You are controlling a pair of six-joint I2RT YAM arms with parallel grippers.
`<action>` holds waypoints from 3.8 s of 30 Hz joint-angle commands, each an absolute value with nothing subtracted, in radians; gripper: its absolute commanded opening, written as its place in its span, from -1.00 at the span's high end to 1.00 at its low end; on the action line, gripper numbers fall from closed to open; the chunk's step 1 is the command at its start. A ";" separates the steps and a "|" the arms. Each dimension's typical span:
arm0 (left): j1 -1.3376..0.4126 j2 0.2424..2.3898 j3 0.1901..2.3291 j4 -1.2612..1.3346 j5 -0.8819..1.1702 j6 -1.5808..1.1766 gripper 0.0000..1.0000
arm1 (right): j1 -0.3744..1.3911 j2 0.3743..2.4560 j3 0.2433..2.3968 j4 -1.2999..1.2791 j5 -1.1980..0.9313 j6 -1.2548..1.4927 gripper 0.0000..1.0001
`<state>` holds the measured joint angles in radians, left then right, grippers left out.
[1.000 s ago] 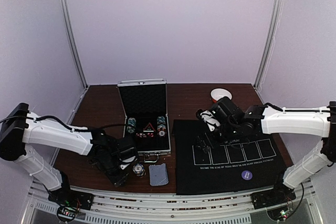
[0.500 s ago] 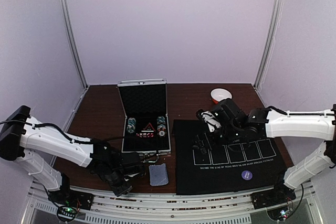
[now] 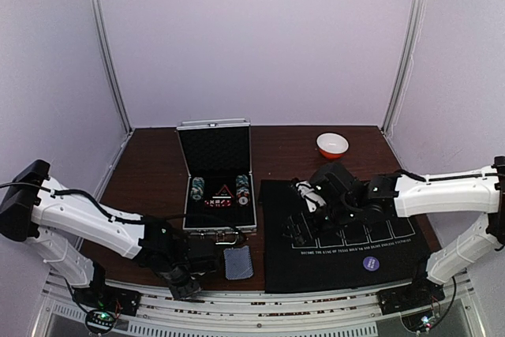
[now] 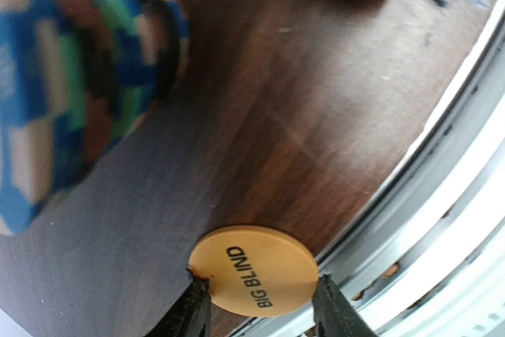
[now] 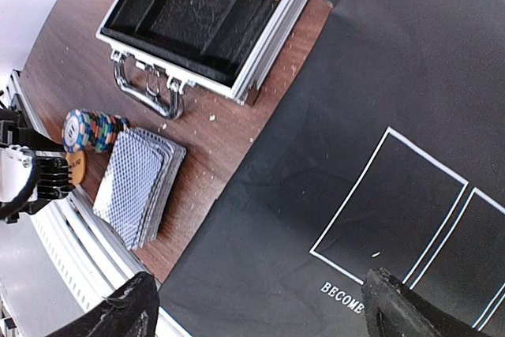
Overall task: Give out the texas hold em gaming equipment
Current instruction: Place the big blind button at the corner of the board, then pick up the big blind button from the corner of the board.
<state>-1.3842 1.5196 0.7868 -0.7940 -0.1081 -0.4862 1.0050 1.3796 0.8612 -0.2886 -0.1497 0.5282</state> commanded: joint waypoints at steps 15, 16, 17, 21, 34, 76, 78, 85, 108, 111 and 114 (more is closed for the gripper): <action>-1.482 1.578 0.832 -0.804 -0.019 -0.434 0.05 | 1.064 1.388 0.831 -0.278 -0.191 0.600 -0.83; -1.485 1.574 0.834 -0.806 -0.021 -0.433 -0.01 | 1.066 1.384 0.831 -0.281 -0.188 0.606 -0.83; -1.486 1.568 0.834 -0.809 -0.022 -0.433 -0.04 | 1.065 1.381 0.831 -0.286 -0.185 0.613 -0.83; -1.486 1.544 0.854 -0.842 -0.057 -0.445 -0.14 | 1.065 1.372 0.845 -0.319 -0.162 0.635 -0.82; -1.485 1.276 0.910 -0.933 -0.114 -0.737 -0.17 | 1.158 1.337 0.943 -0.444 -0.066 0.759 -0.59; -1.134 0.916 0.391 -0.462 -0.043 -1.018 0.42 | 1.438 2.057 1.444 -0.151 -0.037 0.797 0.15; -1.132 0.941 0.401 -0.452 -0.036 -1.024 0.43 | 1.438 2.072 1.462 -0.158 -0.032 0.784 0.16; -1.132 0.966 0.445 -0.473 -0.014 -1.066 0.43 | 1.437 2.055 1.480 -0.198 -0.020 0.771 0.19; -0.985 0.904 0.370 -0.426 0.143 -0.848 0.40 | 1.466 2.099 1.503 -0.150 0.195 0.969 0.22; -0.973 0.944 0.367 -0.400 0.180 -0.819 0.38 | 1.468 2.120 1.524 -0.149 0.187 0.983 0.22; -0.968 0.986 0.367 -0.383 0.212 -0.796 0.38 | 1.470 2.154 1.565 -0.173 0.176 0.989 0.22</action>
<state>-0.9802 0.9440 0.3748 -0.4431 0.1436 -0.8547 1.4616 2.1071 1.5173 -0.1478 0.1463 0.9539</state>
